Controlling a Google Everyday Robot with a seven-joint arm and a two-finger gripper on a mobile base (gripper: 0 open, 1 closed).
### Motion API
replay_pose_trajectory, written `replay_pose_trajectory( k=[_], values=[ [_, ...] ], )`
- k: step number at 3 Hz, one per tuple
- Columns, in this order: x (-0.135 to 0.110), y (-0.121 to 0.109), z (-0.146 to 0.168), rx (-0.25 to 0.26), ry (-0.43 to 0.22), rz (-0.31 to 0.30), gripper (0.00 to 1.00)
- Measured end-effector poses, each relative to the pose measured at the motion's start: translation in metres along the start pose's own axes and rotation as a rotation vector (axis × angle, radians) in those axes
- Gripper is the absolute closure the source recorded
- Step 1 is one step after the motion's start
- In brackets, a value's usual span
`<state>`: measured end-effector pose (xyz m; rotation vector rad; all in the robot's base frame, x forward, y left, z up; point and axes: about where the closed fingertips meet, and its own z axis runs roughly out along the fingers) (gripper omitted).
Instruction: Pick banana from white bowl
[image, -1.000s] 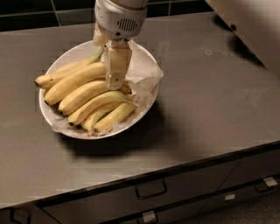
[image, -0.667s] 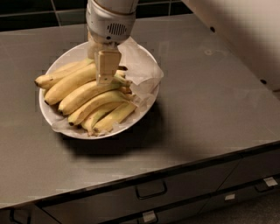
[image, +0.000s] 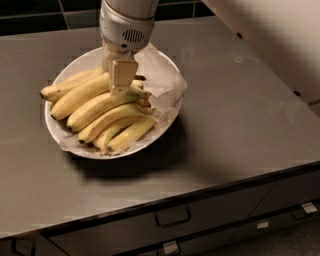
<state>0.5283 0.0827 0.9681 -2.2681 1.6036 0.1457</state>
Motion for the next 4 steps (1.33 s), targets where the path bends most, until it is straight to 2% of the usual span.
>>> replay_pose_trajectory(
  k=[3, 4],
  values=[
    [0.0056, -0.0030, 0.0103, -0.021, 0.008, 0.015, 0.49],
    [0.0057, -0.0041, 0.0120, -0.025, 0.016, 0.018, 0.65]
  ],
)
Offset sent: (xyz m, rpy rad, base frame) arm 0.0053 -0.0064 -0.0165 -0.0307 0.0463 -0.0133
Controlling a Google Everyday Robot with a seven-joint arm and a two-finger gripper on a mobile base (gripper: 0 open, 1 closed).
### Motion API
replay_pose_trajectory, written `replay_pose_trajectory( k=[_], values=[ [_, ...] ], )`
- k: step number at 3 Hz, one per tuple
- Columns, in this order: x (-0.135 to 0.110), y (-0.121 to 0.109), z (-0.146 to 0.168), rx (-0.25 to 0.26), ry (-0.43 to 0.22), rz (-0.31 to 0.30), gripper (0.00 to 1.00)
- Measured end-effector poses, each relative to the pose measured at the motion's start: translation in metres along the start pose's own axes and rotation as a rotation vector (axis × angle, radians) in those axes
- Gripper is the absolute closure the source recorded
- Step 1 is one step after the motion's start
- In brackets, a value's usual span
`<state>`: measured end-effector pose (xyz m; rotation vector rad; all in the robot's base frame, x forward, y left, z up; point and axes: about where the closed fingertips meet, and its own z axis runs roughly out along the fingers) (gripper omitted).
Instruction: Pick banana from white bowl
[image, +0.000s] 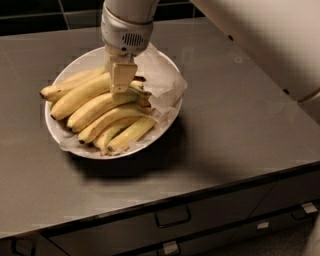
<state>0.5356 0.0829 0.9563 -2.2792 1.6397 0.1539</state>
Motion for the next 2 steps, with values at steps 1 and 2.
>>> replay_pose_trajectory(
  k=[1, 2],
  values=[
    [0.0000, 0.0000, 0.0000, 0.000, 0.000, 0.000, 0.88],
    [-0.0005, 0.0002, -0.0014, 0.007, -0.003, -0.001, 1.00]
  ],
)
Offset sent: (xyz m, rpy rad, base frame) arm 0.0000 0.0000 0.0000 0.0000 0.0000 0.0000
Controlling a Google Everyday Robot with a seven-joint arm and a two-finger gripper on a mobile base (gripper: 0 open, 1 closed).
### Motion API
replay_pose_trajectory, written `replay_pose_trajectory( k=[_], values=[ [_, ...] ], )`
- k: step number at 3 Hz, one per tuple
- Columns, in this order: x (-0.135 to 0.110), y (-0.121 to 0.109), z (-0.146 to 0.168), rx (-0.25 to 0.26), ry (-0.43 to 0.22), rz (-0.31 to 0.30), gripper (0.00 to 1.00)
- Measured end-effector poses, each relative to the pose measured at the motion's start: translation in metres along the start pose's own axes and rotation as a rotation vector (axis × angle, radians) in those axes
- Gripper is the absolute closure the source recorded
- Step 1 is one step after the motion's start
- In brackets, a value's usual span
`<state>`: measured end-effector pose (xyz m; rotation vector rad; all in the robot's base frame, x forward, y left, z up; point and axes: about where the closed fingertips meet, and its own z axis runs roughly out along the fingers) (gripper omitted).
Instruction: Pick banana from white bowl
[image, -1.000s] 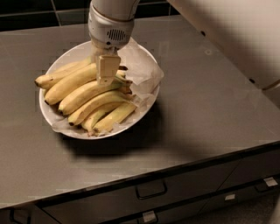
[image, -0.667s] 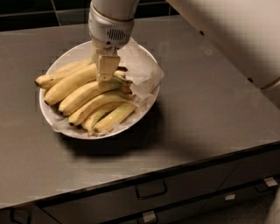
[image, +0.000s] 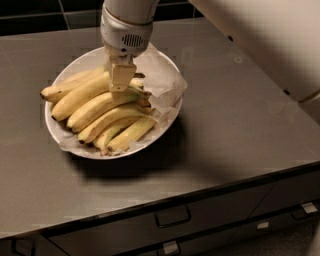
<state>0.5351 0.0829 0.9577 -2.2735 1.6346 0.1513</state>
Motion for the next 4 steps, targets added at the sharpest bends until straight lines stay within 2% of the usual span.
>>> replay_pose_trajectory(
  k=[1, 2, 3, 4],
  values=[
    [-0.004, 0.003, -0.013, 0.061, -0.028, -0.011, 1.00],
    [-0.007, 0.013, -0.040, 0.145, -0.042, -0.022, 1.00],
    [0.014, 0.029, -0.070, 0.218, -0.148, -0.039, 1.00],
    [0.034, 0.045, -0.087, 0.246, -0.242, -0.050, 1.00]
  ],
)
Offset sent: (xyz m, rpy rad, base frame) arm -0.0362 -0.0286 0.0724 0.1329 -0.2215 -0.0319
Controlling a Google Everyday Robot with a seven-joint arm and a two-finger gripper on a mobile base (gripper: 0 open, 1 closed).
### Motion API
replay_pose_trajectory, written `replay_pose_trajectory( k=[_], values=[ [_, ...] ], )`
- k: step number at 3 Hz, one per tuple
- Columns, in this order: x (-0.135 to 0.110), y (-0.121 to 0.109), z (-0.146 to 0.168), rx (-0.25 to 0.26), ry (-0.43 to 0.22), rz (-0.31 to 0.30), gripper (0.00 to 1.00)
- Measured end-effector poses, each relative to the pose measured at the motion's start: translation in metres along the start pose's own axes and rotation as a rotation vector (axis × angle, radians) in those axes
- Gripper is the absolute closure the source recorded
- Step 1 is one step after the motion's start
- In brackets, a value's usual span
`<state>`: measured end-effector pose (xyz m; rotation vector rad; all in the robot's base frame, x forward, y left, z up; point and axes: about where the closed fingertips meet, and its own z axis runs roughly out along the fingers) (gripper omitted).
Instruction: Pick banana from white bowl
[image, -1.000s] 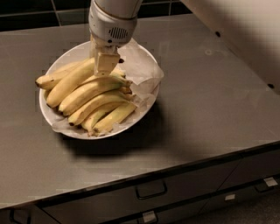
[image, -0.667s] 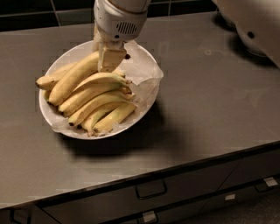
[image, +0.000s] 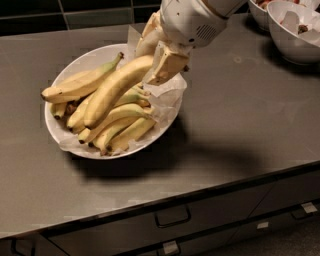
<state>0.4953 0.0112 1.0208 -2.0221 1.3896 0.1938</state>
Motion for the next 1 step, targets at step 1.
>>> replay_pose_trajectory(
  k=[1],
  values=[
    [0.0000, 0.0000, 0.0000, 0.000, 0.000, 0.000, 1.00]
  ],
)
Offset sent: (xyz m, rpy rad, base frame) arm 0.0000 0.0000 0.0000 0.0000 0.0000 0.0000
